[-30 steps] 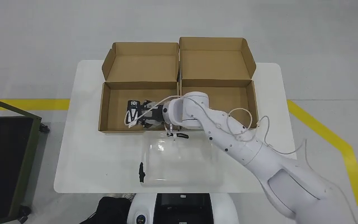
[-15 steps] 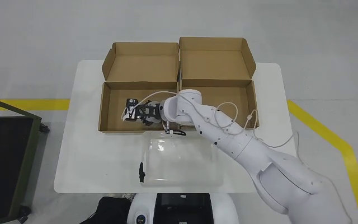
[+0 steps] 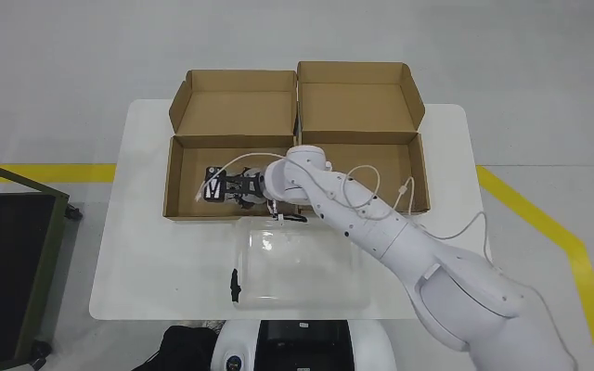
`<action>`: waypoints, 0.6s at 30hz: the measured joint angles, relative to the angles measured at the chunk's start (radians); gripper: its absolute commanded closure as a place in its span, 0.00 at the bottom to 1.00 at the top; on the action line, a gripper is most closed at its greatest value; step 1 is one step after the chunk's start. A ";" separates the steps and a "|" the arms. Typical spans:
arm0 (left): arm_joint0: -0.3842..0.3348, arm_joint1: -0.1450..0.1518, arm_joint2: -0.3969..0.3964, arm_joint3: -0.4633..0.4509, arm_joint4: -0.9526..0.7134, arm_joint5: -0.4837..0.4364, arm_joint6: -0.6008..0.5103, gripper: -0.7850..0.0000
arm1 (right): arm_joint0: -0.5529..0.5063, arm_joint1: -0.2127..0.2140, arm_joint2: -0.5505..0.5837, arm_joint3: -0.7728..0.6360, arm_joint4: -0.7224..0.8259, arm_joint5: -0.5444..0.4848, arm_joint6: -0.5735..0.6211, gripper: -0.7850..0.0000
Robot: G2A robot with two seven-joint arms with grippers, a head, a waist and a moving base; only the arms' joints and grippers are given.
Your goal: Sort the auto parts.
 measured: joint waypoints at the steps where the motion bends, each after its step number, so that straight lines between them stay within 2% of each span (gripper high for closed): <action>1: 0.000 0.000 0.000 0.000 0.000 0.000 0.000 0.00 | 0.001 -0.003 -0.001 0.003 -0.001 -0.002 0.001 0.65; 5: 0.000 0.000 0.000 0.000 0.000 0.000 0.000 0.00 | 0.001 -0.015 -0.002 0.025 -0.007 -0.009 0.000 0.64; 8: 0.000 0.000 0.000 0.000 0.000 0.000 0.000 0.00 | 0.002 -0.020 0.003 0.040 -0.010 -0.013 -0.011 0.58; 10: 0.000 0.000 0.000 0.000 0.000 0.000 0.000 0.00 | 0.004 -0.021 0.013 0.042 -0.014 -0.013 -0.026 0.52; 12: 0.000 0.000 0.000 0.000 0.000 0.000 0.000 0.00 | 0.004 -0.017 0.027 0.031 -0.022 -0.010 -0.047 0.28; 16: 0.000 0.000 0.000 0.000 0.000 0.000 0.000 0.00 | -0.015 0.003 0.068 -0.021 -0.036 -0.004 -0.087 0.24; 18: 0.000 0.000 0.000 0.000 0.000 0.000 0.000 0.00 | -0.038 0.021 0.100 -0.069 -0.045 0.001 -0.102 0.17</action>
